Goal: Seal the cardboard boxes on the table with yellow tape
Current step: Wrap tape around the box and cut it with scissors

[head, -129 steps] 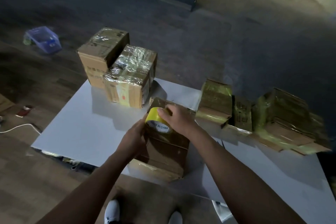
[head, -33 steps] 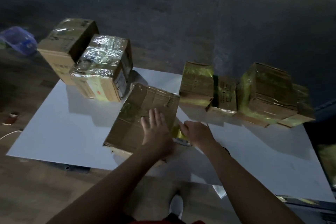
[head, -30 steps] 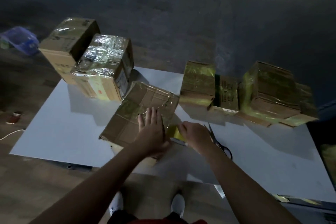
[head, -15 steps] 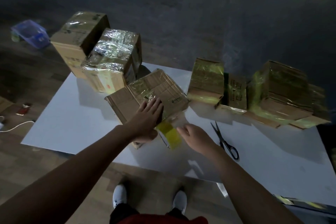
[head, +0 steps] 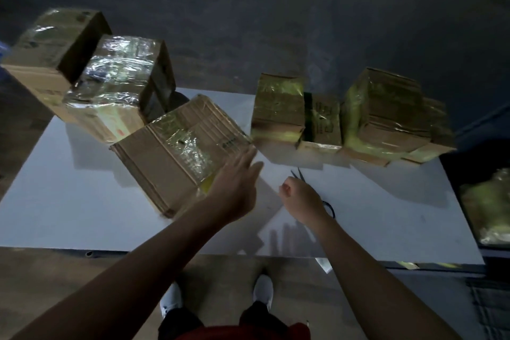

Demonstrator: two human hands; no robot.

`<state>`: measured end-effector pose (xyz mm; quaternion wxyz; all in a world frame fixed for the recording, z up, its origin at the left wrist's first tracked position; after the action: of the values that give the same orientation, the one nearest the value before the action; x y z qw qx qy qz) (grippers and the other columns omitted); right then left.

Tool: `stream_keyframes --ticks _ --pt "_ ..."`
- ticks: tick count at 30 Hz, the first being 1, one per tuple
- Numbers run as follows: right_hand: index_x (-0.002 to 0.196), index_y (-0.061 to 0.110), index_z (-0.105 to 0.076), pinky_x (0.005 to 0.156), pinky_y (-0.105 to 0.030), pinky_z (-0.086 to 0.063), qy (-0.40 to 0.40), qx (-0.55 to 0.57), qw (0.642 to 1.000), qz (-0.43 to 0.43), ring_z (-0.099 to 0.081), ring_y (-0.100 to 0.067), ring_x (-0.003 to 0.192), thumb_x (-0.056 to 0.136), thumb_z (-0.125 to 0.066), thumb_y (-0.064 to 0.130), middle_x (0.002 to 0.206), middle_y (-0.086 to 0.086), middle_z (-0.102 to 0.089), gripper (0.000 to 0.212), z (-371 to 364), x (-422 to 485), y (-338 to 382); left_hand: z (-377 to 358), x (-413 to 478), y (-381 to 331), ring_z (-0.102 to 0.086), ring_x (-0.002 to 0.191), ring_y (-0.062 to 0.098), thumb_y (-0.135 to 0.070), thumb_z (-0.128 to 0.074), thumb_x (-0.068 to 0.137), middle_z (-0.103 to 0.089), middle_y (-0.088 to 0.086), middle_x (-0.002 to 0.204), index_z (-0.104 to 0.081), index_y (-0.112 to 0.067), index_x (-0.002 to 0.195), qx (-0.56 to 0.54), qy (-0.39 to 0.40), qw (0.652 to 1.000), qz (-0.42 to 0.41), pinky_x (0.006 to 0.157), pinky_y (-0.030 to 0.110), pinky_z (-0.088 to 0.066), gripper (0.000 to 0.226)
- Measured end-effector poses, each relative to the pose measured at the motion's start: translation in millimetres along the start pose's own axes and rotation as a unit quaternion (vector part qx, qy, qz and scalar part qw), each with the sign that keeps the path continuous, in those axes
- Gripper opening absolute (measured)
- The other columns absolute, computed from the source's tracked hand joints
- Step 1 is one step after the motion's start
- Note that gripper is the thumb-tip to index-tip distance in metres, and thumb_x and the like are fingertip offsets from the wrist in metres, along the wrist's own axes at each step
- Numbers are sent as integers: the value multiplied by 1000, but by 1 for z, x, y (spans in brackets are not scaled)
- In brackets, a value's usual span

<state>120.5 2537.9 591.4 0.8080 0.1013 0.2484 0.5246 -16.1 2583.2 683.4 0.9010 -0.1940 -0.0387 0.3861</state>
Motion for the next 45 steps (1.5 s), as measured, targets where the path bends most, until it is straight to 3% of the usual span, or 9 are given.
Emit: stream_keyframes --ticks 9,19,23,27,32,36,39,43,45 --pt "118 9 -53 79 -32 -42 -20 -44 993 -110 -53 -29 107 93 -56 25 113 -12 -53 30 16 -24 -90 -91 41 -85 -49 125 20 -9 -47 93 -52 6 139 -57 -14 131 -235 153 956 89 99 27 -38 40" --pt "127 11 -47 85 -33 -44 13 -106 987 -123 -52 -27 110 97 -52 30 122 -13 -52 36 -3 -21 -103 -128 45 -87 -51 122 22 -6 -44 96 -54 10 136 -55 -6 129 -216 194 942 167 89 23 -40 35" --pt "117 10 -53 77 -31 -46 47 -58 988 -134 -60 -26 100 93 -58 30 111 -11 -60 32 -13 -13 -101 -110 40 -67 -53 120 19 -5 -41 95 -57 9 133 -57 -9 127 -232 122 946 191 91 24 -41 36" --pt "82 10 -63 61 -26 -47 142 212 960 -114 -67 -25 75 87 -65 19 84 -16 -69 10 -23 -3 -63 -71 35 -31 -62 93 18 -9 -47 94 -69 4 103 -68 -11 101 -246 -12 945 214 71 23 -38 22" --pt "110 10 -59 63 -24 -55 231 351 906 -51 -67 -18 73 82 -68 8 95 -17 -70 29 -26 -1 6 -23 3 20 -65 79 17 -3 -48 86 -68 -2 87 -65 -18 84 -278 -143 915 254 72 31 -52 23" --pt "110 8 -57 77 -40 -56 270 397 877 11 -68 -32 85 79 -73 9 93 -18 -72 34 -27 4 47 2 -35 50 -59 69 15 -4 -49 86 -64 -3 79 -65 -16 86 -261 -202 898 292 56 26 -41 20" --pt "107 5 -54 70 -37 -52 271 417 867 30 -67 -27 80 83 -70 3 89 -18 -71 29 -28 9 56 11 -65 72 -55 64 17 -5 -49 87 -62 -1 72 -62 -10 86 -250 -242 878 329 55 31 -40 14" --pt "99 8 -51 70 -38 -45 221 496 840 1 -60 -17 69 87 -51 -18 79 -14 -59 29 -26 18 45 -2 -97 93 -50 60 17 -13 -50 90 -54 -1 67 -51 -12 85 -249 -238 857 384 54 33 -39 6" --pt "102 10 -52 73 -36 -52 203 440 873 58 -64 -19 74 85 -56 -17 82 -13 -63 32 -19 22 48 -14 -99 96 -57 66 19 -22 -52 93 -59 1 76 -47 -14 95 -259 -200 859 393 61 36 -49 10"
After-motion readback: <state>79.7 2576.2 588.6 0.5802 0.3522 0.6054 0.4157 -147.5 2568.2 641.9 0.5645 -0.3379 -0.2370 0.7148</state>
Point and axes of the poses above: each hand's wrist, its own x-axis towards the middle knuckle, its own z-axis out of the back of the hand, y = z × x, the point moved 10 cm from there along x, towards the middle knuckle
